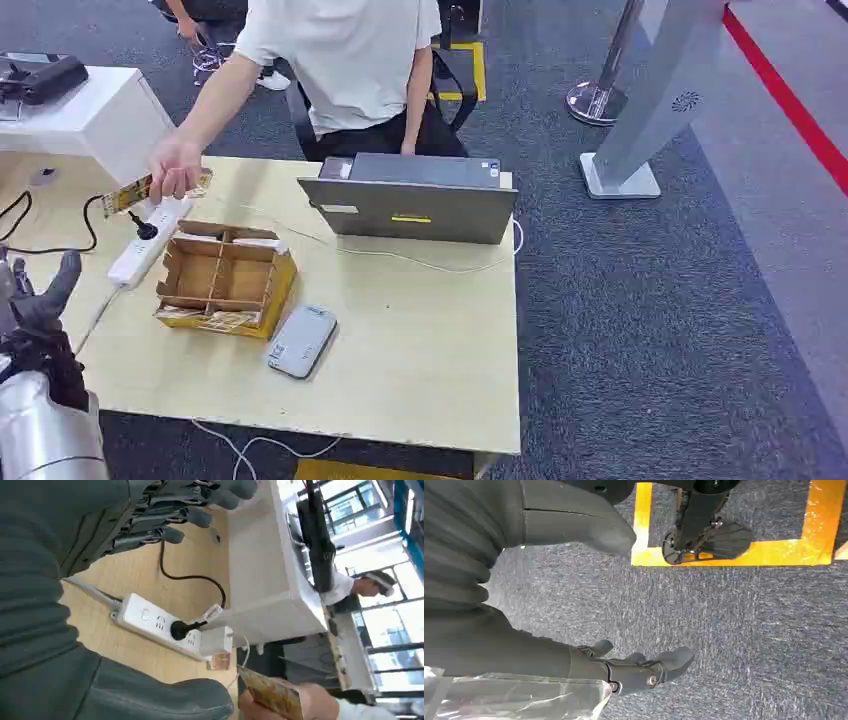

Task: Pass the card to the sensor for recognition and then transmit it.

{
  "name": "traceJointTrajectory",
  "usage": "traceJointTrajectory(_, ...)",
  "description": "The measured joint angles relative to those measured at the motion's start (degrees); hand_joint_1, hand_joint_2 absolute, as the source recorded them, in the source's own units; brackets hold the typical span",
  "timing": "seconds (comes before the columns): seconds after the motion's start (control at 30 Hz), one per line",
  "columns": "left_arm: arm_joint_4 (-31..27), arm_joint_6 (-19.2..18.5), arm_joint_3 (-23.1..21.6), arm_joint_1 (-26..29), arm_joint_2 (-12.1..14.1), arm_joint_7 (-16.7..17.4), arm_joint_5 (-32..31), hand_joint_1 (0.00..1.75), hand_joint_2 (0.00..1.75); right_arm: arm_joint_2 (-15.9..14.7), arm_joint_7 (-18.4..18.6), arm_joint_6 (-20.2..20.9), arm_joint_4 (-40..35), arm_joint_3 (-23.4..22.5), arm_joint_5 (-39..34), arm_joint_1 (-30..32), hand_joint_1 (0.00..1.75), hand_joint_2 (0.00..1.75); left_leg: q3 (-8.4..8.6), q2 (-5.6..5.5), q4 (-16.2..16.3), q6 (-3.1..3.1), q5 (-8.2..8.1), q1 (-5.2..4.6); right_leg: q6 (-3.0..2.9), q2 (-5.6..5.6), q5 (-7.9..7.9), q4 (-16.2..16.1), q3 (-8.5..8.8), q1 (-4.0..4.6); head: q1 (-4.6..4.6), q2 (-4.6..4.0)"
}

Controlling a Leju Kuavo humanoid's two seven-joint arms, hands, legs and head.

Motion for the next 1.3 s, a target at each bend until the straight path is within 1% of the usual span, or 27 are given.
traceJointTrajectory(0.3, 5.9, 4.7, -9.0, -5.7, 2.8, 5.1, -13.9, 0.0, 1.75, 0.0, 1.3, 0.3, 0.4, 1.2, 1.6, -0.1, 0.0, 1.75, 0.0, 0.01, 0.0, 0.0, 0.0, 0.0, -0.01, 0.01, 0.01, 0.0, -0.01, 0.0, 0.02, 0.0)
traceJointTrajectory(0.43, 8.4, 6.3, -12.3, -7.9, 3.7, 6.8, -18.8, 0.0, 1.75, 0.0, 1.6, 0.5, 0.5, 1.4, 2.3, -0.1, 0.0, 1.75, 0.0, 0.04, 0.0, 0.0, 0.0, 0.0, -0.03, 0.05, 0.02, 0.0, -0.03, 0.0, 0.0, 0.0)
traceJointTrajectory(0.47, 9.7, 7.1, -13.5, -8.8, 4.1, 7.6, -20.8, 0.0, 1.75, 0.0, 1.8, 0.5, 0.5, 1.5, 2.6, -0.1, 0.0, 1.75, 0.0, 0.04, 0.0, -0.03, 0.02, 0.0, -0.03, 0.05, 0.03, 0.0, -0.03, 0.0, 0.02, 0.0)
traceJointTrajectory(0.5, 10.5, 7.7, -14.6, -9.5, 4.3, 8.4, -22.7, 1.08, 1.75, 0.0, 2.0, 0.6, 0.7, 1.7, 2.7, -0.1, 0.0, 1.75, -0.02, 0.03, 0.0, -0.03, 0.03, 0.0, -0.02, 0.04, 0.03, 0.0, -0.03, 0.0, 0.02, 0.0)
traceJointTrajectory(0.53, 11.2, 8.4, -15.7, -10.3, 4.8, 8.9, -24.6, 1.75, 1.75, 0.0, 2.1, 0.7, 0.7, 1.9, 3.0, -0.1, 0.0, 1.75, -0.02, 0.02, 0.0, -0.03, 0.03, 0.0, -0.02, 0.04, 0.03, 0.0, -0.02, 0.0, 0.02, 0.0)
traceJointTrajectory(0.97, 20.0, 16.6, -28.9, -18.9, 8.3, 15.8, -45.8, 1.75, 1.75, 0.3, 3.7, 0.8, 1.2, 3.0, 5.6, -0.1, 0.0, 1.75, -0.02, 0.03, 0.0, -0.04, 0.03, 0.0, -0.02, 0.06, 0.04, 0.0, -0.03, 0.0, 0.02, 0.0)
traceJointTrajectory(1.3, 25.0, 22.4, -38.7, -24.6, 10.5, 21.0, -62.0, 1.75, 1.75, 0.4, 5.2, 0.7, 1.6, 4.2, 7.7, -0.1, 0.0, 1.75, -0.02, 0.03, 0.0, -0.04, 0.04, 0.0, -0.02, 0.06, 0.04, 0.0, -0.03, 0.0, 0.0, 0.0)
